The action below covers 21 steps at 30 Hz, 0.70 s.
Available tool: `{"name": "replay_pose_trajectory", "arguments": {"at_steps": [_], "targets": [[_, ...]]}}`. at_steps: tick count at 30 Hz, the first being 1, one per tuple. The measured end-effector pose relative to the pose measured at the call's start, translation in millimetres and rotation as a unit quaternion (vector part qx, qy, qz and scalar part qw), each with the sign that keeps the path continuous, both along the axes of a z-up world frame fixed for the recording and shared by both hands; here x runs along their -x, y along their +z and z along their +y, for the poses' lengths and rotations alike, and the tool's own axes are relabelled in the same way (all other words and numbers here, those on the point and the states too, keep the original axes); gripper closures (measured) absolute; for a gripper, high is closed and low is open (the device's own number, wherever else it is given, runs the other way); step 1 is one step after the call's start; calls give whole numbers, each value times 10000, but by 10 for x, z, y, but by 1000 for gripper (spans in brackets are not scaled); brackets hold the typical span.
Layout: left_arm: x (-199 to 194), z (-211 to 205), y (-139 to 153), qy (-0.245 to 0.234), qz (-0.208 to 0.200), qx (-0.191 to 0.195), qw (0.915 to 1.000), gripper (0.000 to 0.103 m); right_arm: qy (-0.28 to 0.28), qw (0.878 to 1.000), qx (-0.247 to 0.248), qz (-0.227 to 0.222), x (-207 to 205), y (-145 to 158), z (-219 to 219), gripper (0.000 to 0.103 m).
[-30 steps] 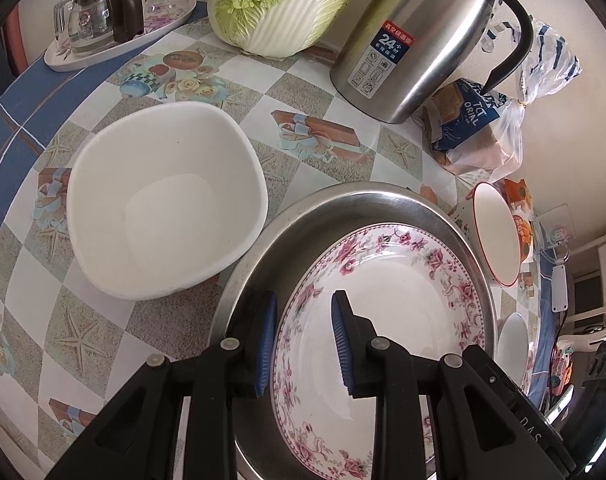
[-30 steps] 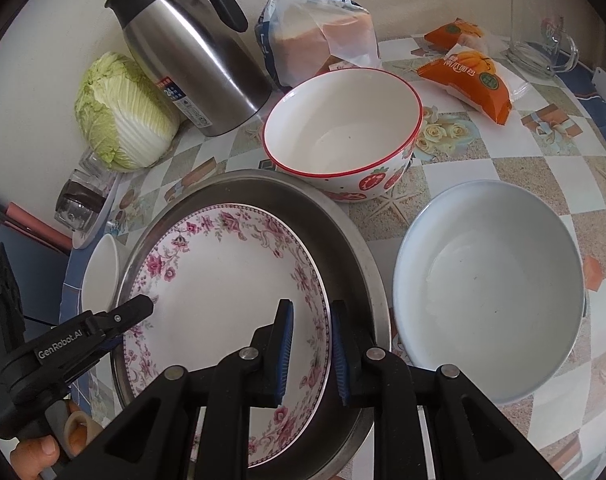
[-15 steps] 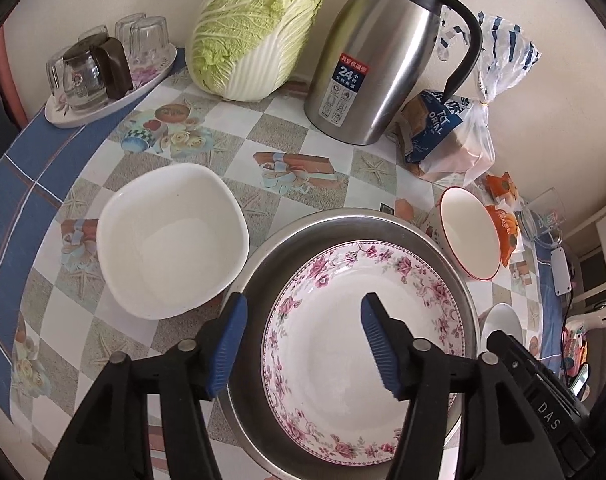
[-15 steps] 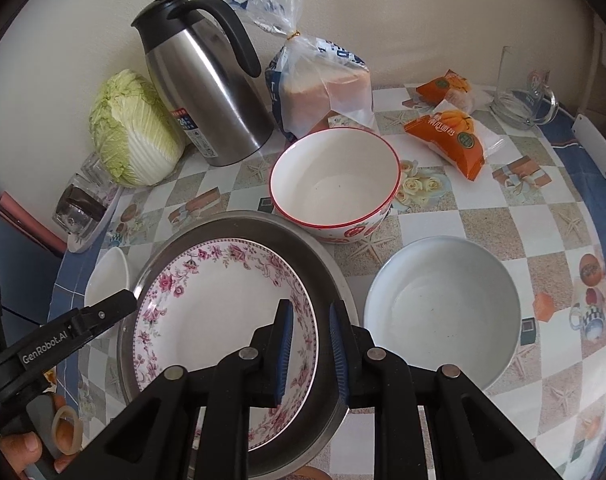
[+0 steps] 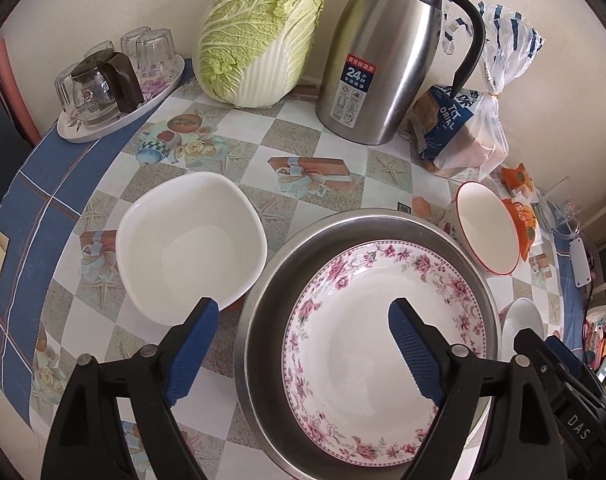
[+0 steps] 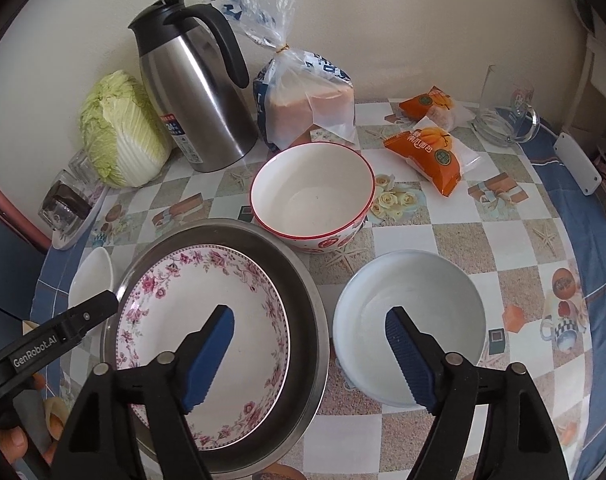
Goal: Organize plates and bowls
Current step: 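Move both grippers to the rim of the red-rimmed white bowl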
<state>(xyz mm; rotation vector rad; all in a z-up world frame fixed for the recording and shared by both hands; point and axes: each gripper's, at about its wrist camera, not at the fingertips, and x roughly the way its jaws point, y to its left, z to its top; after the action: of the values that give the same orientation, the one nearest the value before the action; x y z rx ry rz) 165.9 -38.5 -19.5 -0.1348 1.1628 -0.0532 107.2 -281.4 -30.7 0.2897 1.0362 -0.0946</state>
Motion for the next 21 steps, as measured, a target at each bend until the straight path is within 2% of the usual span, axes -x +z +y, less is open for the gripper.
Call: {"name": "replay_pose_trajectory", "arguments": {"at_steps": [10,21], "targets": [[-3,-16,-34,85,-85,-136,9998,12,3,10000,-56,27,-13,-45,-29,5],[-5,-70,-62,60,-84,-279,9996,12,-8,9998,-176,70,-36,-130,-76,0]]}}
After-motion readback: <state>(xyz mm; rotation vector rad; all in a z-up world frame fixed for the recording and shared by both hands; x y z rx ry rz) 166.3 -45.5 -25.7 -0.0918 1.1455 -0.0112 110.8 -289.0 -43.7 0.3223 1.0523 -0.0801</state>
